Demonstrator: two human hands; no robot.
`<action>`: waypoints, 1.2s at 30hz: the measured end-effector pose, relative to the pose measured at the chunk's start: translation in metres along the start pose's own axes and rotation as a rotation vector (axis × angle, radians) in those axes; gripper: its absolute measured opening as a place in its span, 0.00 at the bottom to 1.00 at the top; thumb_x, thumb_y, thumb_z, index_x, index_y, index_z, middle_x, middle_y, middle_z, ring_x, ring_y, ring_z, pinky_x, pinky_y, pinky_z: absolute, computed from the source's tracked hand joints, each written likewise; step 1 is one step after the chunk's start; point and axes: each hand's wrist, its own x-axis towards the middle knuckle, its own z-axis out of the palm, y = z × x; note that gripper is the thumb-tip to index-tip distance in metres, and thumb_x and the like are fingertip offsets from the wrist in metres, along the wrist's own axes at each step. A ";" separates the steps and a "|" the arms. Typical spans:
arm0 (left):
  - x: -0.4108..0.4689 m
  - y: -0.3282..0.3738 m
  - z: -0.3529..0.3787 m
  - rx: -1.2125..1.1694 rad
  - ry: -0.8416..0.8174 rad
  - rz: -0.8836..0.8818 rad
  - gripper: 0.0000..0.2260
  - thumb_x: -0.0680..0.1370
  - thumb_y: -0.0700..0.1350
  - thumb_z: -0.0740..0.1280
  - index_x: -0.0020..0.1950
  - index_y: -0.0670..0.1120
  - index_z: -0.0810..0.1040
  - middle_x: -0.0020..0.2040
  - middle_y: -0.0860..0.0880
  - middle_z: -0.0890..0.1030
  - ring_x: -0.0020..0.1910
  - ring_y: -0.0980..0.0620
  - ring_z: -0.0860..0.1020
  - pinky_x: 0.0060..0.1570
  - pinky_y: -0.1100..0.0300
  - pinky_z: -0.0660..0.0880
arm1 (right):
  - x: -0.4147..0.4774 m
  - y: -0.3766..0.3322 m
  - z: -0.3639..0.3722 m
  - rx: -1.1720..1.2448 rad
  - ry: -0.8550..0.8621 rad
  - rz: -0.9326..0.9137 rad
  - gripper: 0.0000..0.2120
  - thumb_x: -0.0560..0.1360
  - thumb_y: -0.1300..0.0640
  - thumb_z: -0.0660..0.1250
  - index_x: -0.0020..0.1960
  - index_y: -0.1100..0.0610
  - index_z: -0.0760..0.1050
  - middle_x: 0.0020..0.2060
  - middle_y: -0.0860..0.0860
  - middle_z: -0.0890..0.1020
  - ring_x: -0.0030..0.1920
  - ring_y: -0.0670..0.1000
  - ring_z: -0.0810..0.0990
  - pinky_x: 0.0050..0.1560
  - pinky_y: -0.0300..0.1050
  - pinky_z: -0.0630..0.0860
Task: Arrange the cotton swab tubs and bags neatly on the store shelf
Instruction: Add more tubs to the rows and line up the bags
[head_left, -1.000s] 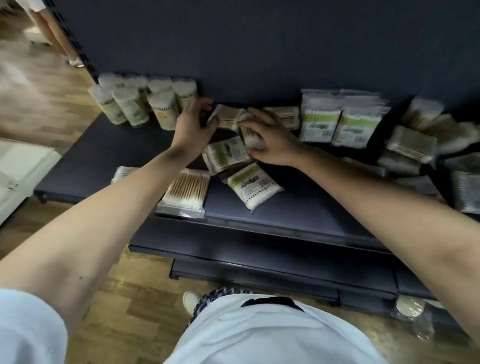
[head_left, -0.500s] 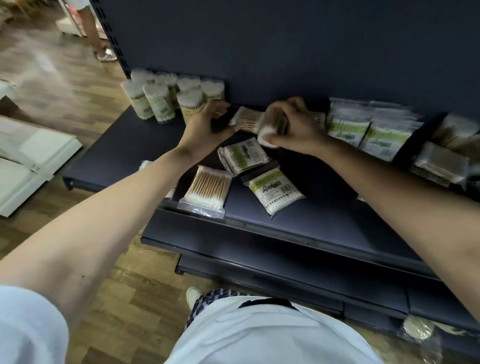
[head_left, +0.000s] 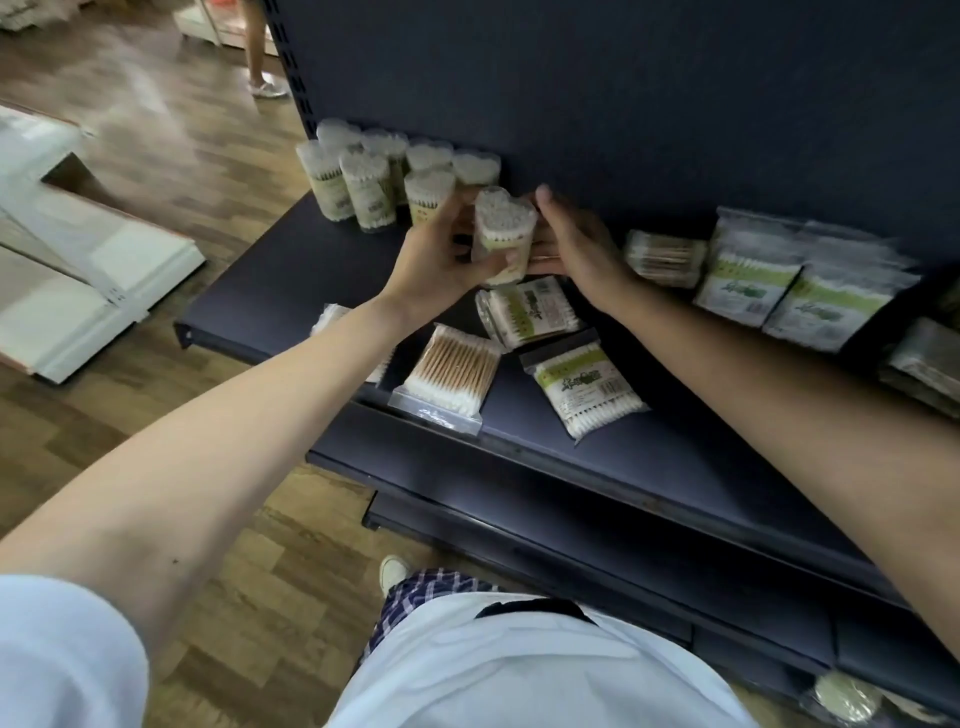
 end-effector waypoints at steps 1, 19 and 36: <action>-0.001 -0.004 -0.002 -0.046 0.042 -0.055 0.27 0.71 0.49 0.74 0.66 0.46 0.69 0.55 0.53 0.80 0.53 0.59 0.79 0.52 0.64 0.77 | 0.002 0.000 0.001 0.007 0.020 0.005 0.19 0.82 0.48 0.52 0.62 0.59 0.71 0.49 0.56 0.81 0.47 0.50 0.83 0.44 0.43 0.80; -0.015 -0.039 -0.034 0.141 -0.126 -0.262 0.33 0.66 0.55 0.76 0.68 0.49 0.70 0.56 0.54 0.79 0.56 0.57 0.77 0.53 0.65 0.72 | 0.018 0.015 0.044 -0.453 -0.218 -0.238 0.24 0.72 0.56 0.71 0.66 0.48 0.69 0.58 0.44 0.74 0.60 0.43 0.73 0.58 0.35 0.72; -0.002 -0.039 -0.021 0.332 -0.114 -0.268 0.26 0.68 0.58 0.73 0.64 0.50 0.75 0.55 0.50 0.81 0.55 0.53 0.77 0.49 0.64 0.70 | 0.027 0.022 0.018 -0.039 -0.101 -0.074 0.16 0.76 0.66 0.62 0.62 0.53 0.68 0.60 0.52 0.73 0.60 0.49 0.73 0.57 0.48 0.77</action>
